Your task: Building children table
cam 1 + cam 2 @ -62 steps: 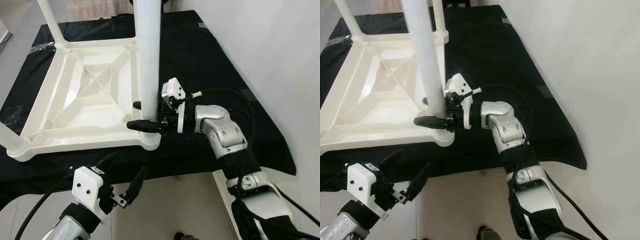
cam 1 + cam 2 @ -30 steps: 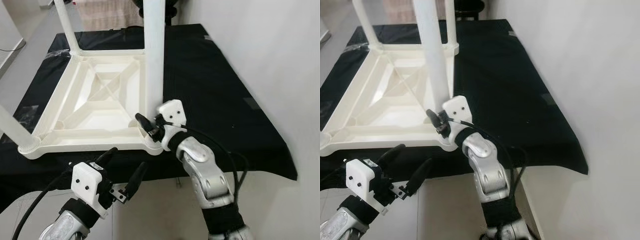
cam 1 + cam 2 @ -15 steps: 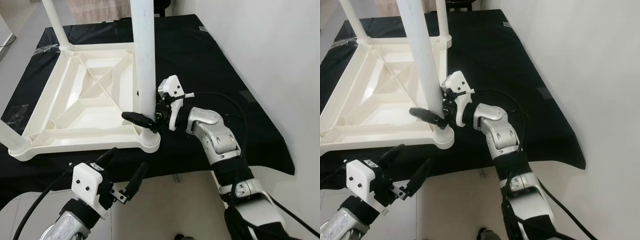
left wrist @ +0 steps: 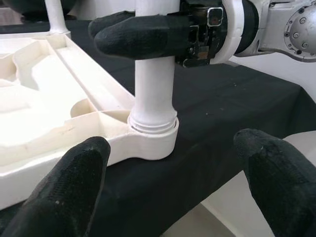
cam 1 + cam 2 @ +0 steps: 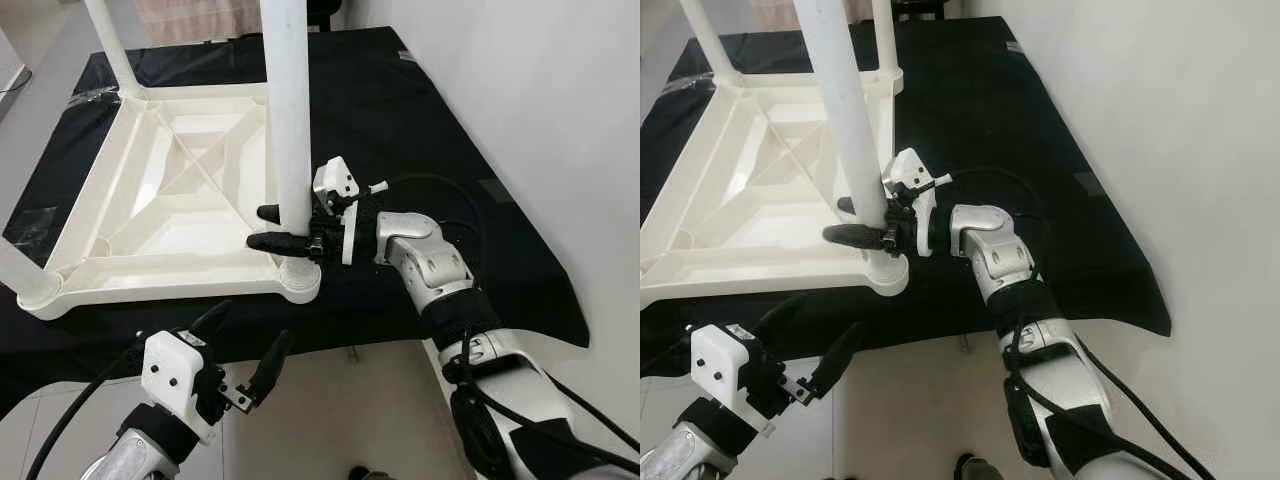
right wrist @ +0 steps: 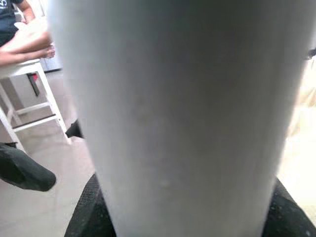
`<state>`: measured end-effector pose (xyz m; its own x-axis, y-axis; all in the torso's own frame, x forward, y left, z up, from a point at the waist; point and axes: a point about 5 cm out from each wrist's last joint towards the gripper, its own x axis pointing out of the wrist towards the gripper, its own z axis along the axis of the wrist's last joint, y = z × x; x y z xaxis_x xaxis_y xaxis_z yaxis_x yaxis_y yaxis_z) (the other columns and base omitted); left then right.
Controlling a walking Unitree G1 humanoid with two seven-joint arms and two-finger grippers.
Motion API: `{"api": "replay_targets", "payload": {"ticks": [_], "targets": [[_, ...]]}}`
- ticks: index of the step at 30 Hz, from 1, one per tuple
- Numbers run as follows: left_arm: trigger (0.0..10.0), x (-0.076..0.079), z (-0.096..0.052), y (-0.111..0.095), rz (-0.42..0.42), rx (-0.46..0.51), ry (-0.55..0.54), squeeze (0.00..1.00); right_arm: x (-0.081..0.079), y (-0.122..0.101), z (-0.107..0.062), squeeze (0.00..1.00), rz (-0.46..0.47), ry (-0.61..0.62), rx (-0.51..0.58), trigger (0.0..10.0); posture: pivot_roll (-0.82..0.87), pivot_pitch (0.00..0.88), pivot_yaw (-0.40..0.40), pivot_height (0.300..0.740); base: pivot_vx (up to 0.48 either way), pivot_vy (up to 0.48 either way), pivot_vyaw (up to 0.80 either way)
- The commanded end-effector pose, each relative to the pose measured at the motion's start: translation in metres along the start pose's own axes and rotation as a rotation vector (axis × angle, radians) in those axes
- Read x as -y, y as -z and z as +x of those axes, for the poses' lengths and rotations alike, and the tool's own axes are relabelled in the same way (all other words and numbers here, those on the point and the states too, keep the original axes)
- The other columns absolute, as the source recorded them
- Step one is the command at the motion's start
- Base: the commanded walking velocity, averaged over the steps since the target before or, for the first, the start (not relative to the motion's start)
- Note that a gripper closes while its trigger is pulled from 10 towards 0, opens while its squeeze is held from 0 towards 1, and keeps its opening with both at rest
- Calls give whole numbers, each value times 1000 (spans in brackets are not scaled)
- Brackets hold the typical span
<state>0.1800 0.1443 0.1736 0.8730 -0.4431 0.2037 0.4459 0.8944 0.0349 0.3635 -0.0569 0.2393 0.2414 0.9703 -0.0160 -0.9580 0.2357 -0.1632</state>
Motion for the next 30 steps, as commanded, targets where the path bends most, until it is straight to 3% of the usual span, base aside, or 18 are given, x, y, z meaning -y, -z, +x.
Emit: {"api": "replay_targets", "payload": {"ticks": [1,3,4,6,7,9,10,12,14,20,21,25,26,28,29,30], "targets": [[10000,1,-2,1,3,-7,-1,0,4,9,-8,0,20,89,-17,0,50,246,-14,740,0,0,0],[10000,1,-2,1,3,-6,-1,0,8,14,-21,0,31,246,-17,0,45,247,-18,740,0,0,0],[10000,1,-2,1,3,-6,-1,0,8,14,-21,0,31,246,-17,0,45,247,-18,740,0,0,0],[10000,1,-3,0,4,-4,-2,0,6,25,-31,0,65,435,-27,0,39,252,-24,740,0,0,0],[10000,1,-3,0,4,-4,-2,0,6,25,-31,0,65,435,-27,0,39,252,-24,740,0,0,0],[10000,-1,-3,-1,5,-3,-2,0,-15,49,-37,0,151,865,-35,0,14,257,-20,740,0,0,0],[10000,-1,-3,-1,5,-3,-2,0,-15,49,-37,0,151,865,-35,0,14,257,-20,740,0,0,0],[10000,-2,-3,-1,6,-1,-1,0,-55,68,-27,0,158,913,-88,0,21,259,-17,740,0,0,0],[10000,-2,-2,0,8,-2,-1,0,-72,75,-7,0,184,806,-84,0,16,242,-9,740,0,0,0],[10000,-2,0,1,8,-1,-2,0,-61,69,2,0,136,789,-70,0,28,235,-11,740,0,0,0],[10000,-3,0,1,9,0,-2,0,-61,68,5,0,139,781,-77,10000,34,236,-10,740,0,0,0],[10000,-4,0,1,16,1,-10,0,-60,60,11,0,115,690,-54,10000,40,232,-6,740,0,0,0],[10000,-4,0,1,18,2,-12,0,-56,52,11,1000,125,611,-18,10000,50,229,-12,740,0,0,0],[10000,-4,1,1,20,3,-14,0,-48,36,10,1000,157,433,53,10000,53,229,-14,740,0,0,0],[10000,-4,1,1,20,3,-14,0,-48,36,10,1000,157,433,53,10000,53,229,-14,740,0,0,0],[10000,-4,1,1,20,3,-14,0,-46,28,9,1000,139,344,73,10000,53,227,-15,740,0,0,0]]}}
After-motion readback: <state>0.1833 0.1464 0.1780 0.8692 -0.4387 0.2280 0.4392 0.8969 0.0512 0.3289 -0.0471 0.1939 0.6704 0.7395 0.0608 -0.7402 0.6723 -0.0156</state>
